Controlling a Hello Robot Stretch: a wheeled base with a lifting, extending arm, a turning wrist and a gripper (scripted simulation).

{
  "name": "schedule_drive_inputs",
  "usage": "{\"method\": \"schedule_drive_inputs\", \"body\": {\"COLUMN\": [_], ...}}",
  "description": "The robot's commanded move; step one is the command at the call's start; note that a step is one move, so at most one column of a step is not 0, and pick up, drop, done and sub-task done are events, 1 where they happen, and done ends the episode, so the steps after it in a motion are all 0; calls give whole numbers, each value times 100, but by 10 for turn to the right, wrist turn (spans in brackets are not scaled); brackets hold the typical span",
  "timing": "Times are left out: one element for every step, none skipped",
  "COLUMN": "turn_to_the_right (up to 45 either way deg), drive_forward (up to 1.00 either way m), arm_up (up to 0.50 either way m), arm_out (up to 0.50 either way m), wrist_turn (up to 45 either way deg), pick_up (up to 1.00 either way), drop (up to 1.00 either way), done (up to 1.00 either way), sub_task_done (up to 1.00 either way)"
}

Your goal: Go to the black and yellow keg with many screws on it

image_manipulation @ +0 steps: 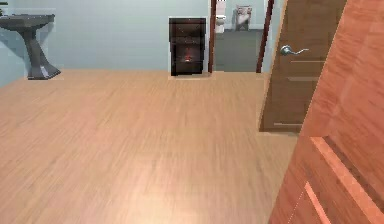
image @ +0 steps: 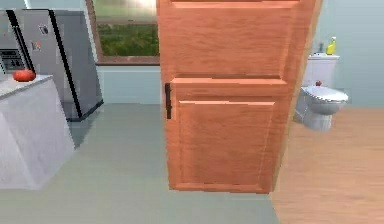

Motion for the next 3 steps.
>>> {"method": "schedule_drive_inputs", "body": {"turn_to_the_right": [0, -450, -150], "drive_forward": [15, 0, 0], "arm_up": [0, 0, 0], "arm_out": [0, 0, 0], "wrist_turn": [0, 0, 0], "pick_up": [0, 0, 0], "drop": [0, 0, 0], "done": [0, 0, 0], "sub_task_done": [0, 0, 0]}}
